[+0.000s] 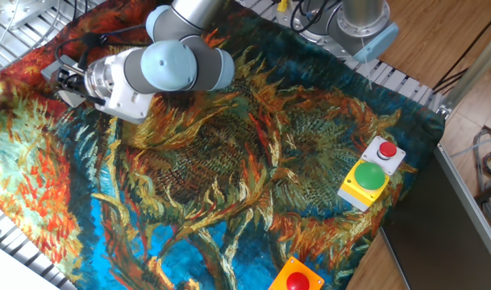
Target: Press the button horizontally
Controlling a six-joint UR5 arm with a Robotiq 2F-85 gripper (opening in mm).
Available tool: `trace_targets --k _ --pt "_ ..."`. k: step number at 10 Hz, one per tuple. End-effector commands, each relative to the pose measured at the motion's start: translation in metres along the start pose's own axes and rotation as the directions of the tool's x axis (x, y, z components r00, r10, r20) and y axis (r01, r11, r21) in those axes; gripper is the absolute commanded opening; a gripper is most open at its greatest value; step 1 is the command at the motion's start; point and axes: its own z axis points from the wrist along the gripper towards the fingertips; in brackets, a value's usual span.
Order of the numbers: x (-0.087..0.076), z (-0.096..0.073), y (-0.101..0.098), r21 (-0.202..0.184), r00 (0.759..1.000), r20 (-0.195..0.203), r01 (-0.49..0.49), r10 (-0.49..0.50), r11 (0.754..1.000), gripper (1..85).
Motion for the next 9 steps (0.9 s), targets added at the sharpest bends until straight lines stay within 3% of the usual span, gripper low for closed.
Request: trace_targets --k 1,9 --pt "0.0054 0.0044 -0.0021 0.005 1.000 -0.006 0.008 -0.008 1.000 66.7" --pt "0.0031 0.0079 -0.0070 0.026 1.000 0.004 0.022 -0.022 0.999 66.3"
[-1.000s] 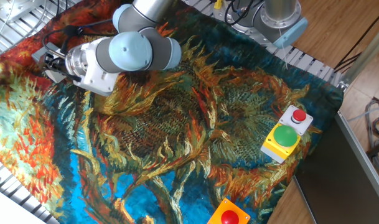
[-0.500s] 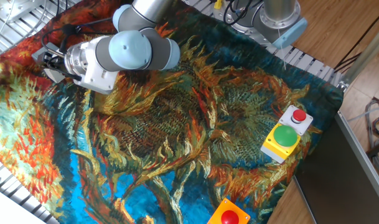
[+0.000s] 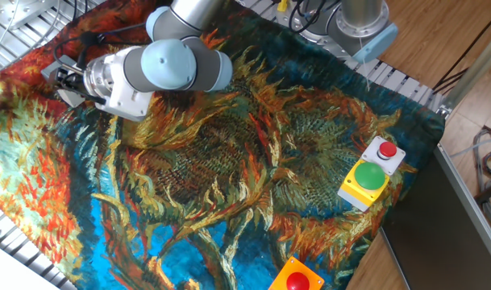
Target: Press the button horizontally
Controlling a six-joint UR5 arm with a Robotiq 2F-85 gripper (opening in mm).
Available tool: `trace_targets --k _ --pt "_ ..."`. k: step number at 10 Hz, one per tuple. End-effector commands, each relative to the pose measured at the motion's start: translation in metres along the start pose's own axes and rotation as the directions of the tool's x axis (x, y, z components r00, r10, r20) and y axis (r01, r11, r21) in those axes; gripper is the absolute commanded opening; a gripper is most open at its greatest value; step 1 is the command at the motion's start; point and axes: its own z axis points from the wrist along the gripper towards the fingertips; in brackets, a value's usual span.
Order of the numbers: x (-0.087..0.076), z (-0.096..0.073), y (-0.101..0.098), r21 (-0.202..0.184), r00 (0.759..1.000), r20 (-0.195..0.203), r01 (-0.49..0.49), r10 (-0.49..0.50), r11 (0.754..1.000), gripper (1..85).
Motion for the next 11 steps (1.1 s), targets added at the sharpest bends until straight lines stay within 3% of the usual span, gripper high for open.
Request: trace_targets --k 1,11 --pt "0.0014 0.0027 -0.0016 0.003 1.000 0.000 -0.005 0.005 1.000 66.0" --pt "0.0009 0.0024 -0.0073 0.014 1.000 0.014 0.016 -0.016 1.000 65.7"
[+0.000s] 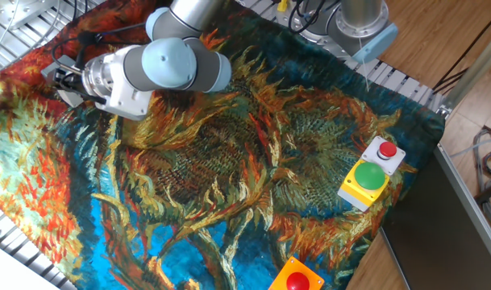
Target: Press the button horizontally
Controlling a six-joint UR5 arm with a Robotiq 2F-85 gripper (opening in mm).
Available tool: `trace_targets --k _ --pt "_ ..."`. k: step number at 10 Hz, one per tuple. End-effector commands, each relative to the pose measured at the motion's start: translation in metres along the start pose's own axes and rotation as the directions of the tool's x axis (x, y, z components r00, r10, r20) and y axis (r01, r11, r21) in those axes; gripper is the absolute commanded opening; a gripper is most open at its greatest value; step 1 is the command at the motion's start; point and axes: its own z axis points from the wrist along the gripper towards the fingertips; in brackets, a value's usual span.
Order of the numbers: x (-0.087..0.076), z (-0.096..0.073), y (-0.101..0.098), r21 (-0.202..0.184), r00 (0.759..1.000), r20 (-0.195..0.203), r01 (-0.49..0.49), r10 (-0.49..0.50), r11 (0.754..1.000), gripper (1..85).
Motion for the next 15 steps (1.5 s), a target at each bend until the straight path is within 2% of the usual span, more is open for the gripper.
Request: trace_targets --k 1,6,12,15 --pt "0.003 0.003 0.001 -0.008 1.000 0.000 -0.007 0.007 1.000 65.7" --pt "0.007 0.010 -0.002 0.014 1.000 -0.012 0.017 -0.016 1.000 65.7" --pt "0.010 0.005 -0.007 0.024 1.000 -0.024 0.020 -0.020 1.000 62.3" --pt "0.001 -0.004 -0.001 0.003 1.000 -0.021 0.012 -0.012 1.000 62.3"
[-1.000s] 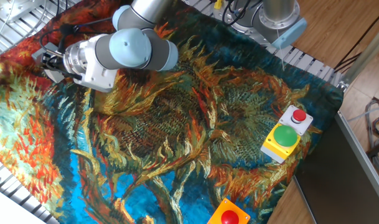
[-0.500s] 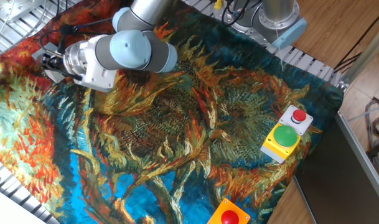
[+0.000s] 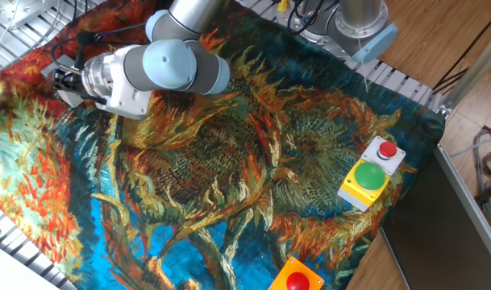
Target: Press the button horizontally
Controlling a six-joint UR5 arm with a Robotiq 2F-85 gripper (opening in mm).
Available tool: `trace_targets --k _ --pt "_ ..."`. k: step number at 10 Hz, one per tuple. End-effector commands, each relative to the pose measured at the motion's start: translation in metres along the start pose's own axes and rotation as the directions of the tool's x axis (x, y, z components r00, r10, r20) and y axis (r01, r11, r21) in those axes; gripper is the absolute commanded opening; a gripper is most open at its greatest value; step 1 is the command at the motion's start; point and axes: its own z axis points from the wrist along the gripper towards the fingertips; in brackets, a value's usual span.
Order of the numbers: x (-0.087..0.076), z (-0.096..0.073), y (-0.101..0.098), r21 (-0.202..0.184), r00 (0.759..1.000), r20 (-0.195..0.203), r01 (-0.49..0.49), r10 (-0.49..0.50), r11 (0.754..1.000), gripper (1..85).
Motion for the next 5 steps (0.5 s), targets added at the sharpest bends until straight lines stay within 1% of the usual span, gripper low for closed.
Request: trace_targets --k 1,3,5 --pt "-0.009 -0.008 0.008 -0.036 1.000 0.006 -0.014 0.014 0.999 63.0" --pt "-0.014 -0.013 0.009 -0.051 1.000 0.021 -0.002 0.003 0.999 64.0" --pt "-0.014 -0.023 0.011 -0.073 1.000 0.024 0.000 0.001 0.997 65.3"
